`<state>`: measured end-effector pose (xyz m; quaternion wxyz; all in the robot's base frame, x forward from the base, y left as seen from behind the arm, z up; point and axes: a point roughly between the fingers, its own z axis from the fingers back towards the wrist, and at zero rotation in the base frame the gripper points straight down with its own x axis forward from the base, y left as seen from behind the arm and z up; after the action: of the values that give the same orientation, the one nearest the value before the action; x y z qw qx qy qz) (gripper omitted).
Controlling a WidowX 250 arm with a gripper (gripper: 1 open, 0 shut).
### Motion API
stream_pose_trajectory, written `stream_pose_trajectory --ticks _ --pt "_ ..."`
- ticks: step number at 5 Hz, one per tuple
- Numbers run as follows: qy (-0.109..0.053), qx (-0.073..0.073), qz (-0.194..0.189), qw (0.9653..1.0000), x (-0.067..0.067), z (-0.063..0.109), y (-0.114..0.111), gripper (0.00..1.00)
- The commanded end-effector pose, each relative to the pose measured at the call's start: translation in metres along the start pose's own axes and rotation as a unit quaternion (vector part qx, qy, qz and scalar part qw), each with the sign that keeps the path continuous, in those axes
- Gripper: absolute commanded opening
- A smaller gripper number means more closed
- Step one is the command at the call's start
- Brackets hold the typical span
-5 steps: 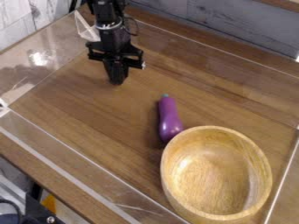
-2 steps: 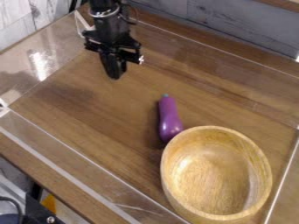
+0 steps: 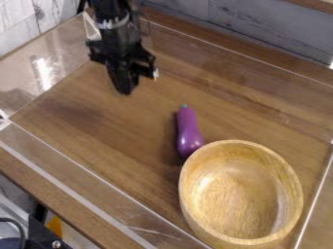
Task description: Remove the purple eggplant from inside the brown bowl and put it on the table
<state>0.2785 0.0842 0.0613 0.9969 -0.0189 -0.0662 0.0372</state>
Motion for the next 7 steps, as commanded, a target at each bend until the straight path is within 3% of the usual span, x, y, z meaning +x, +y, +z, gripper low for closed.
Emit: stream_pose_trajectory --ticks 1,3,6,7 --pt "-0.039 0.012 -0.007 0.9992 -0.001 -0.001 -0.007 0.00" --pt "-0.048 0.017 -0.040 0.9979 0.002 0.000 0.007 0.00" --pt "-0.039 0.012 0.010 0.9991 0.000 -0.008 0.010 0.00" --pt "-0.035 0.007 0.011 0.9993 -0.008 -0.009 -0.003 0.00"
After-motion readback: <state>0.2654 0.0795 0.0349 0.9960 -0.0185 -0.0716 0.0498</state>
